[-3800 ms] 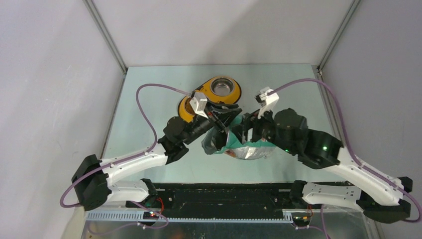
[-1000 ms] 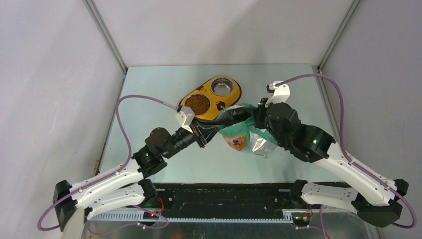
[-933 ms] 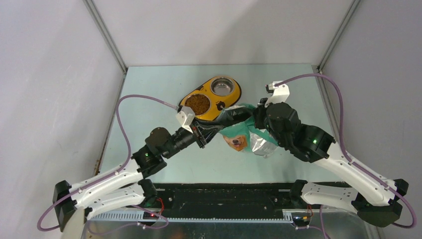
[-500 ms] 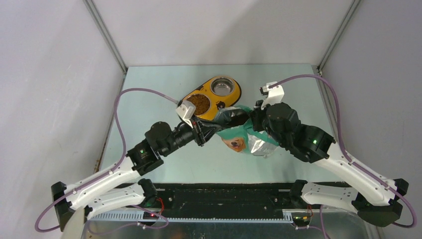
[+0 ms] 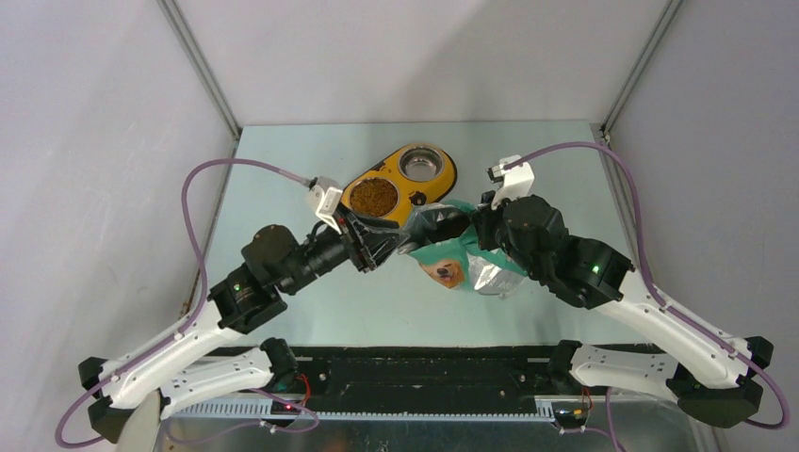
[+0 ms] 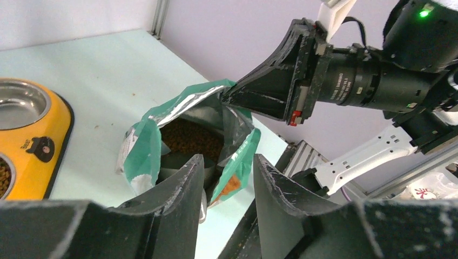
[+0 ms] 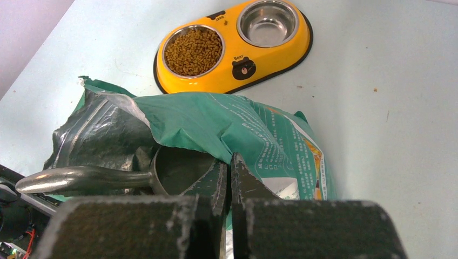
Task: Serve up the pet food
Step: Adjust the spatula in the pet food bag.
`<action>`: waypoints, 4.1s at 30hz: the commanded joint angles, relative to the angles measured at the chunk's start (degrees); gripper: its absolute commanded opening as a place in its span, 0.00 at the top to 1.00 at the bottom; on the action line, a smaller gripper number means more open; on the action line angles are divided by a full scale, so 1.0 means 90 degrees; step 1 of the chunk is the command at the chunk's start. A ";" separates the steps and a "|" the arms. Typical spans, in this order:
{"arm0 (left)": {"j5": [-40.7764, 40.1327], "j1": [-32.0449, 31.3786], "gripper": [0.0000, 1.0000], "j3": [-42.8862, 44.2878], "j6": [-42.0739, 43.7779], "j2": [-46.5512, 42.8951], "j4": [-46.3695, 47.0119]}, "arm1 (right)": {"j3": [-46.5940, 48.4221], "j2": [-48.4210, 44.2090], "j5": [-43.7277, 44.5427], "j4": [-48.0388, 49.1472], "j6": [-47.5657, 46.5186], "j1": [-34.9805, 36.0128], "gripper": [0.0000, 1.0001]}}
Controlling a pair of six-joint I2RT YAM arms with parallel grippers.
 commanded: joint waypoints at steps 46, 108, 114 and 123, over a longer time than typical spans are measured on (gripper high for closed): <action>0.0187 0.0167 0.38 0.5097 0.0013 0.3750 -0.6373 | 0.0313 0.0134 0.0717 -0.0467 -0.0375 0.0320 1.00; -0.0471 0.0032 0.55 0.5697 0.0135 0.4825 -0.7551 | 0.0305 0.0176 0.0922 -0.0552 -0.0357 0.0320 1.00; -0.0233 0.0013 0.57 0.5684 0.0260 0.5032 -0.7747 | 0.0309 0.0176 0.0942 -0.0563 -0.0353 0.0302 1.00; 0.0346 -0.0060 0.62 0.5530 0.0413 0.5203 -0.7950 | 0.0310 0.0126 0.1030 -0.0576 -0.0319 0.0275 1.00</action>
